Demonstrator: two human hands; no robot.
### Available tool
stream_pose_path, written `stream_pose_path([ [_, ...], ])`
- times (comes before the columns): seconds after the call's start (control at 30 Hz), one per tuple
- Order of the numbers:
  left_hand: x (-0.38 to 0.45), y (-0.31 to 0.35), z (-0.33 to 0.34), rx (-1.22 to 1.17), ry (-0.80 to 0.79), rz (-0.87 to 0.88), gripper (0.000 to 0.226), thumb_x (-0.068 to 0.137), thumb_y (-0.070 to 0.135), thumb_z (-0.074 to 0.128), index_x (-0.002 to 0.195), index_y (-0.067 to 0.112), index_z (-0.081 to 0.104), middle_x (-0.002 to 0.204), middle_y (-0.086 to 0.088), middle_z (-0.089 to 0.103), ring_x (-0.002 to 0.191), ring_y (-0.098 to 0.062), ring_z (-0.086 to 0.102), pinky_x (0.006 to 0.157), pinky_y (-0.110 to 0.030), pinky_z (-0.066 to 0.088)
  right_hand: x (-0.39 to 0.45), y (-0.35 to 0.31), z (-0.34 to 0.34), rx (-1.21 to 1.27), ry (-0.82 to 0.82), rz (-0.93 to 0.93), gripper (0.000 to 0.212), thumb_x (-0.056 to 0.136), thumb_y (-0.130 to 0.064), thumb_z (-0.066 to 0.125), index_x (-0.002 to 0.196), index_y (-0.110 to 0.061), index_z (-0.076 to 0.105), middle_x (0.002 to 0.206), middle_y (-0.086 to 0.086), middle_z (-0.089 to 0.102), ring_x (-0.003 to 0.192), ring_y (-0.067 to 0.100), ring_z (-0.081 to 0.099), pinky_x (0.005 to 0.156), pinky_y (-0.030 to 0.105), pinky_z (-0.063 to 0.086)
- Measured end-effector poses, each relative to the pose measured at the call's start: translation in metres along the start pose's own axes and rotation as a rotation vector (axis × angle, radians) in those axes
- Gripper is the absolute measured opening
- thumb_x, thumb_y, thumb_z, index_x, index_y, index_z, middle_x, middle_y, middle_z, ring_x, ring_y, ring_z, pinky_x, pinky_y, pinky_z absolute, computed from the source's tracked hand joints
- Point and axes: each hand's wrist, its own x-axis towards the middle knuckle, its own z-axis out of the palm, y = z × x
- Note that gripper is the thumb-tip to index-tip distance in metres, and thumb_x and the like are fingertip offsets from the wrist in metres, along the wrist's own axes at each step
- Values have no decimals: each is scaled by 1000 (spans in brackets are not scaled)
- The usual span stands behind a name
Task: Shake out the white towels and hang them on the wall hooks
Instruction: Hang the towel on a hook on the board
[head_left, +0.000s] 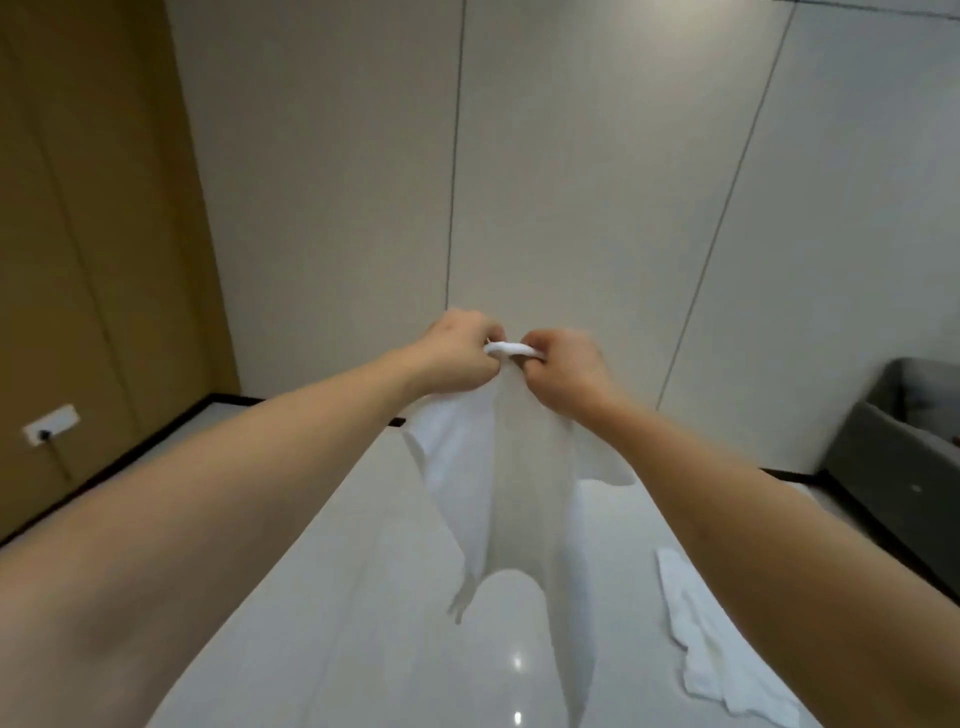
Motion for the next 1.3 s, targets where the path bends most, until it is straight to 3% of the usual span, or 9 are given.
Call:
stream_pose_path([
  [0.07, 3, -52, -24, 37, -1, -86, 11, 81, 27, 61, 91, 26, 65, 88, 2, 63, 86, -21, 58, 65, -28, 45, 48, -30, 31, 48, -29, -101, 16, 83, -22, 55, 84, -17, 70, 73, 4, 66, 74, 28, 61, 61, 32, 47],
  [0.23, -2, -153, -96, 32, -34, -346, 58, 74, 72, 66, 119, 36, 59, 108, 11, 63, 102, -11, 58, 87, -30, 51, 149, -101, 101, 137, -96, -302, 12, 81, -25, 55, 75, -18, 63, 73, 5, 66, 77, 33, 61, 58, 31, 41],
  [0.3, -8, -186, -122, 18, 38, -446, 68, 74, 77, 61, 127, 34, 55, 113, 11, 62, 105, -10, 57, 84, -28, 50, 179, -132, 127, 191, -139, -352, 13, 79, -25, 54, 66, -21, 56, 66, 1, 60, 74, 32, 59, 57, 29, 36],
  [0.4, -25, -236, -153, 11, 127, -582, 69, 77, 72, 63, 132, 32, 51, 118, 9, 58, 106, -10, 56, 77, -24, 47, 213, -186, 170, 278, -194, -423, 19, 81, -24, 54, 61, -26, 53, 63, -6, 53, 67, 26, 53, 58, 27, 35],
  [0.57, -74, -326, -196, 125, 123, -794, 73, 79, 62, 69, 139, 29, 46, 133, 4, 54, 114, -14, 54, 95, -32, 49, 248, -286, 245, 406, -266, -506, 30, 88, -21, 54, 58, -20, 55, 54, -6, 54, 52, 14, 52, 45, 23, 30],
  [0.8, -143, -485, -258, 252, 285, -934, 57, 84, 52, 68, 134, 28, 54, 128, 3, 59, 104, -11, 55, 85, -26, 46, 293, -441, 350, 482, -375, -632, 24, 94, -33, 61, 71, -31, 60, 65, -12, 60, 55, 8, 58, 43, 16, 36],
  [0.93, -174, -570, -300, 255, 378, -996, 54, 86, 54, 65, 132, 27, 56, 123, 3, 61, 101, -12, 58, 83, -25, 46, 319, -537, 401, 444, -423, -676, 21, 95, -36, 58, 77, -27, 63, 71, -9, 62, 62, 10, 60, 50, 23, 49],
  [1.17, -196, -673, -361, -88, 608, -1087, 45, 82, 51, 73, 116, 23, 67, 112, 7, 66, 104, -12, 62, 86, -32, 56, 352, -679, 478, 408, -506, -811, 29, 91, -34, 57, 65, -23, 58, 64, -3, 60, 57, 15, 57, 47, 28, 42],
  [1.3, -194, -729, -376, -110, 524, -1136, 53, 73, 42, 84, 118, 25, 63, 108, 10, 65, 100, -8, 62, 83, -25, 53, 370, -749, 526, 450, -607, -878, 25, 90, -34, 58, 70, -20, 63, 67, -1, 63, 61, 18, 60, 49, 29, 42],
])
